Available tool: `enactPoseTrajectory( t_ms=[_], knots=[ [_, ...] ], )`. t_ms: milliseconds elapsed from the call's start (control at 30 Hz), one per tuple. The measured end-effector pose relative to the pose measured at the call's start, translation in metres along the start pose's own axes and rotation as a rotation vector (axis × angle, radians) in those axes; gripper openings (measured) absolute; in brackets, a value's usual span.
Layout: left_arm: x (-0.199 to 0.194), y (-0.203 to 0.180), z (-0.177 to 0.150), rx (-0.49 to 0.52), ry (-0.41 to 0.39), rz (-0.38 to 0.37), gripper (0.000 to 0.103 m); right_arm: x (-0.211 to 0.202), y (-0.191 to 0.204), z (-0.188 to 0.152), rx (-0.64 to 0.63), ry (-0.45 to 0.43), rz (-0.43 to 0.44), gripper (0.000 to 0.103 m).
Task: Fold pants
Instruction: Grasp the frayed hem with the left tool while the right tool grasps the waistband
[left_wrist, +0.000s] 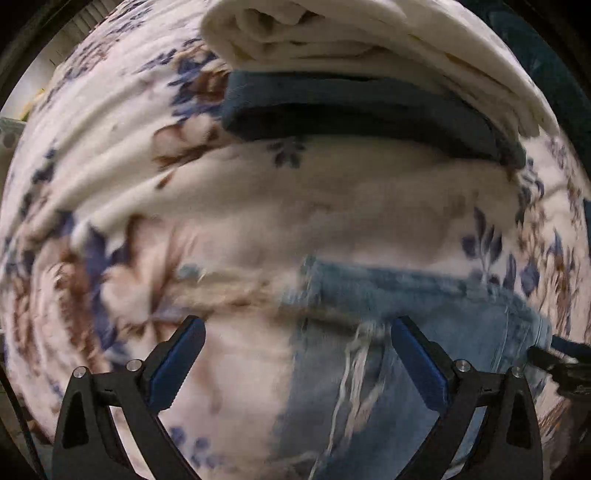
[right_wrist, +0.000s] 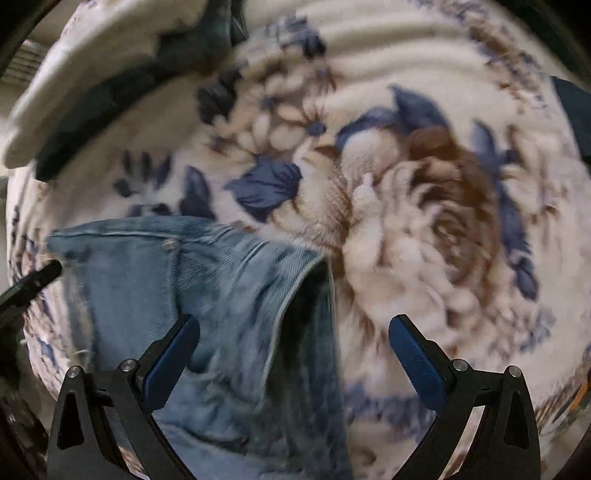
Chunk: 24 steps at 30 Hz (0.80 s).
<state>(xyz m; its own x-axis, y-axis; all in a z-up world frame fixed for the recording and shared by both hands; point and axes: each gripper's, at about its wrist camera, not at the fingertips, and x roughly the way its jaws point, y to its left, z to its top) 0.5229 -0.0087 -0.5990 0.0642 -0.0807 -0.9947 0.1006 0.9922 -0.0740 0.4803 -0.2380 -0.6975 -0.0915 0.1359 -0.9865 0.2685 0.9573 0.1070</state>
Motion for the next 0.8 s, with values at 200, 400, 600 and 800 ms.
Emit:
enactPoseTrajectory(
  t_ms=[200,400,600,800],
  knots=[
    [0.001,-0.005,0.010,-0.015,-0.035,-0.171,0.036,0.038,0.000,0.023,-0.040,0.047,0.090,0.096],
    [-0.005,-0.014,0.010,0.013,-0.089,-0.153,0.008,0.032,0.025,0.034,-0.131,0.001,0.138,0.037],
    [-0.059,-0.006,-0.008,-0.021,-0.184,-0.134,0.007,0.001,0.045,0.019,-0.177,-0.054,0.144,0.029],
    [-0.114,-0.018,-0.046,-0.059,-0.237,-0.096,0.007,-0.047,0.049,-0.021,-0.202,-0.103,0.162,0.027]
  ],
)
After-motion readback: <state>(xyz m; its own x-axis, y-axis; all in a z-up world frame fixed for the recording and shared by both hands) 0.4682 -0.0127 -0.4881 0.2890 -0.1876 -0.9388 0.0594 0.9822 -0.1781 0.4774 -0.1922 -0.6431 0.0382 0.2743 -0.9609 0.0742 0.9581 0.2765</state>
